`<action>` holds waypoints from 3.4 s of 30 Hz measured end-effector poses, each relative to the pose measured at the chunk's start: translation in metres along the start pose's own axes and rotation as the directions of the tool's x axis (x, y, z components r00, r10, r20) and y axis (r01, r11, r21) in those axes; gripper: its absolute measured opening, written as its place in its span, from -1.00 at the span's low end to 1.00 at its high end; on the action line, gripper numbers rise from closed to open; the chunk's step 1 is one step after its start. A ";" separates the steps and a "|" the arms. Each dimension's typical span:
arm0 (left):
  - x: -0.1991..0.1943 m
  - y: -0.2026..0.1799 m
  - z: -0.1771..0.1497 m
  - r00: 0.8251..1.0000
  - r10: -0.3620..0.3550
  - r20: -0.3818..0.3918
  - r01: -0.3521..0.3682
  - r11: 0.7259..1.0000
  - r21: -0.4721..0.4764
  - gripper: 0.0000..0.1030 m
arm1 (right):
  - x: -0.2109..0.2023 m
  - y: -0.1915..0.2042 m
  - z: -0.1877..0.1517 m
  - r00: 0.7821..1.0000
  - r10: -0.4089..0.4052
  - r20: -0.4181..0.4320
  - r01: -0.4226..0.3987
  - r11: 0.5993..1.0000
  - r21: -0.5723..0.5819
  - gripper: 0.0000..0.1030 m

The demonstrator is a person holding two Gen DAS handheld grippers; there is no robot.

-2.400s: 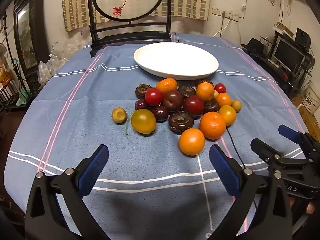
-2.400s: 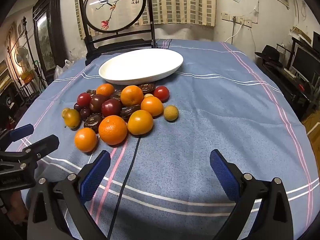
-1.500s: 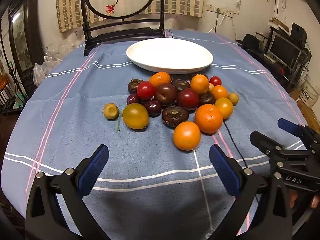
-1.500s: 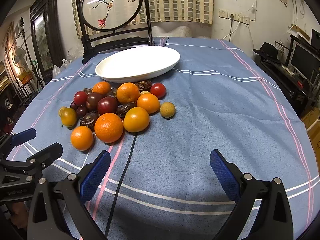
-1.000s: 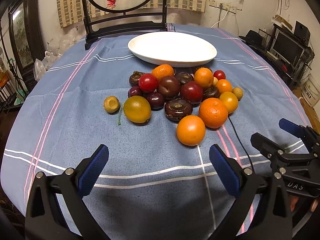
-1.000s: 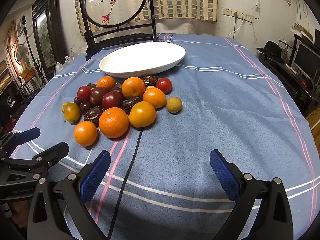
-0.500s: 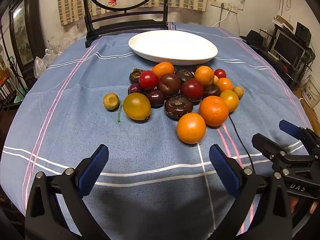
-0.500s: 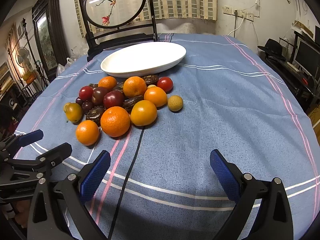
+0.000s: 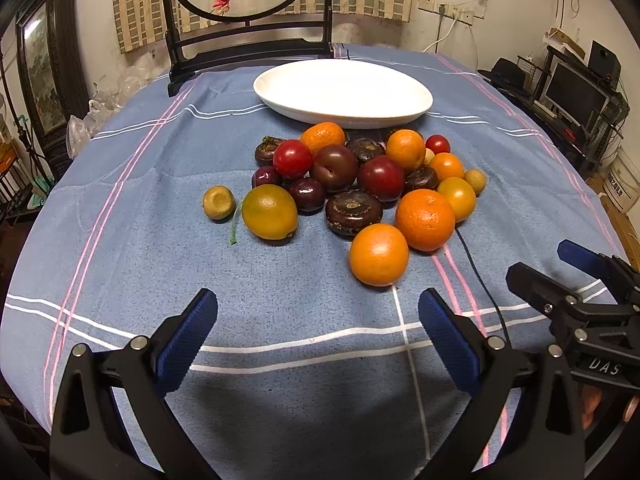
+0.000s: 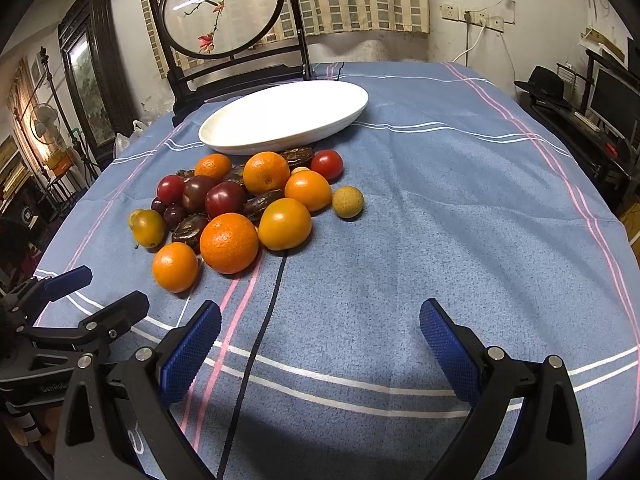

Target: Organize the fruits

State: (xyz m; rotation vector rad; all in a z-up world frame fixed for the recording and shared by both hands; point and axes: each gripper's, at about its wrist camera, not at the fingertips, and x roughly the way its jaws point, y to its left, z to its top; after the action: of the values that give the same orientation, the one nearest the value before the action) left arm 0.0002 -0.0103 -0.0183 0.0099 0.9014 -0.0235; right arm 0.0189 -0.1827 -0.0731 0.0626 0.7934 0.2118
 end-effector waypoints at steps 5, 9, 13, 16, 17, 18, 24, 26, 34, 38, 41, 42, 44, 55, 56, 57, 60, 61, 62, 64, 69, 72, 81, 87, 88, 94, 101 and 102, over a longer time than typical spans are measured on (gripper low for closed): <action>0.002 -0.002 -0.001 1.000 -0.004 -0.006 0.004 1.000 0.006 0.91 | -0.001 0.000 0.001 1.000 0.004 0.003 -0.004 1.000 0.003 0.93; 0.004 -0.003 -0.002 1.000 0.001 -0.005 -0.001 1.000 0.008 0.91 | -0.002 0.000 0.000 1.000 0.004 0.011 -0.004 1.000 0.001 0.93; 0.007 -0.003 -0.002 1.000 -0.004 -0.017 0.004 1.000 0.003 0.91 | -0.003 -0.002 0.000 1.000 0.008 0.015 -0.008 1.000 0.010 0.93; 0.008 -0.004 -0.002 1.000 -0.002 -0.022 0.002 1.000 0.003 0.91 | -0.003 -0.004 -0.001 1.000 0.008 0.014 -0.008 1.000 0.010 0.93; 0.009 -0.005 -0.002 1.000 -0.002 -0.024 0.002 1.000 0.005 0.91 | -0.003 -0.004 -0.002 1.000 0.008 0.015 -0.008 1.000 0.010 0.93; 0.009 -0.006 -0.002 1.000 -0.002 -0.024 0.002 1.000 0.007 0.91 | -0.002 -0.005 -0.002 1.000 0.008 0.014 -0.009 1.000 0.011 0.93; 0.009 -0.009 -0.002 1.000 -0.001 -0.024 0.002 1.000 0.015 0.91 | -0.002 -0.013 -0.001 0.999 -0.051 0.017 0.050 0.998 0.044 0.93; 0.010 -0.010 -0.002 1.000 -0.003 -0.027 0.004 1.000 0.016 0.91 | -0.002 -0.015 -0.001 0.999 -0.036 0.015 0.035 0.998 0.055 0.93; 0.019 -0.022 0.004 0.998 -0.029 -0.049 0.032 0.998 0.053 0.82 | -0.002 -0.014 -0.002 1.000 -0.011 0.016 0.010 0.999 0.043 0.93; 0.035 -0.026 0.007 0.993 -0.050 -0.104 0.056 0.997 0.056 0.41 | -0.002 -0.016 0.000 1.000 -0.015 0.022 0.014 0.999 0.044 0.93; 0.043 -0.027 0.010 0.994 -0.041 -0.103 0.047 0.998 0.052 0.23 | -0.002 -0.018 0.001 1.000 -0.012 0.028 0.011 0.999 0.049 0.93; 0.044 -0.028 0.011 0.994 -0.043 -0.101 0.049 0.997 0.055 0.18 | -0.002 -0.019 0.002 1.000 -0.013 0.027 0.012 0.999 0.049 0.93; 0.045 -0.028 0.013 0.995 -0.051 -0.091 0.057 0.996 0.062 -0.14 | -0.001 -0.019 0.001 1.000 -0.015 0.024 0.014 0.999 0.049 0.93; 0.017 0.018 0.011 0.997 -0.077 -0.027 0.077 0.997 0.016 -0.32 | 0.013 0.030 0.015 0.995 0.082 -0.053 -0.089 0.986 -0.139 0.93; 0.015 0.023 0.012 0.997 -0.072 -0.021 0.072 0.997 0.011 -0.32 | 0.016 0.036 0.016 0.994 0.090 -0.061 -0.098 0.982 -0.158 0.91; 0.013 0.031 0.013 0.998 -0.059 -0.010 0.059 0.998 0.002 -0.32 | 0.020 0.044 0.018 0.992 0.100 -0.079 -0.113 0.977 -0.181 0.78; 0.010 0.047 0.014 0.999 -0.045 0.003 0.045 0.999 -0.022 -0.32 | 0.037 0.062 0.021 0.985 0.104 -0.138 -0.132 0.968 -0.215 0.55; 0.010 0.051 0.014 0.999 -0.046 0.004 0.046 0.999 -0.029 -0.32 | 0.043 0.065 0.023 0.985 0.088 -0.152 -0.120 0.968 -0.218 0.55; 0.010 0.055 0.013 0.999 -0.046 0.004 0.046 0.998 -0.033 -0.32 | 0.049 0.068 0.025 0.984 0.075 -0.160 -0.110 0.969 -0.223 0.55; 0.011 0.061 0.012 0.999 -0.048 0.002 0.048 0.998 -0.039 -0.32 | 0.060 0.072 0.029 0.981 0.066 -0.183 -0.107 0.969 -0.223 0.34; 0.015 0.069 0.013 0.999 -0.048 -0.007 0.047 0.998 -0.046 -0.32 | 0.069 0.079 0.039 0.981 0.057 -0.185 -0.098 0.970 -0.222 0.22; 0.018 0.070 0.013 0.999 -0.041 -0.010 0.040 0.998 -0.039 -0.32 | 0.070 0.079 0.042 0.986 0.035 -0.160 -0.071 0.972 -0.222 -0.14; 0.006 0.059 0.042 0.996 -0.091 0.017 0.091 0.995 0.049 -0.32 | 0.029 0.054 0.059 0.958 0.268 -0.101 -0.281 0.947 -0.154 -0.16; 0.014 0.033 0.127 0.990 -0.117 0.074 0.109 0.989 0.097 -0.31 | 0.029 0.044 0.126 0.979 0.199 0.045 -0.191 0.971 -0.143 -0.15; 0.023 0.027 0.142 0.991 -0.109 0.078 0.102 0.991 0.091 -0.31 | 0.041 0.042 0.141 0.984 0.173 0.052 -0.166 0.979 -0.122 -0.15; 0.106 0.016 0.198 0.996 -0.082 -0.035 0.081 0.997 -0.014 -0.31 | 0.121 0.035 0.167 0.997 0.074 -0.023 -0.074 0.997 -0.037 -0.15; 0.155 0.018 0.190 0.987 -0.125 -0.097 0.120 0.991 -0.055 -0.29 | 0.139 0.037 0.159 0.997 0.073 -0.017 -0.074 0.992 -0.103 -0.09; 0.154 0.018 0.189 0.989 -0.125 -0.084 0.121 0.991 -0.052 -0.25 | 0.139 0.039 0.158 0.997 0.079 -0.011 -0.080 0.991 -0.108 0.01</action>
State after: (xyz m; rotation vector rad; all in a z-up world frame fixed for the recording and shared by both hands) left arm 0.2440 0.0022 -0.0221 -0.0892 0.9888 -0.1180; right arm 0.2196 -0.1119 -0.0547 -0.0088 0.7854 0.3300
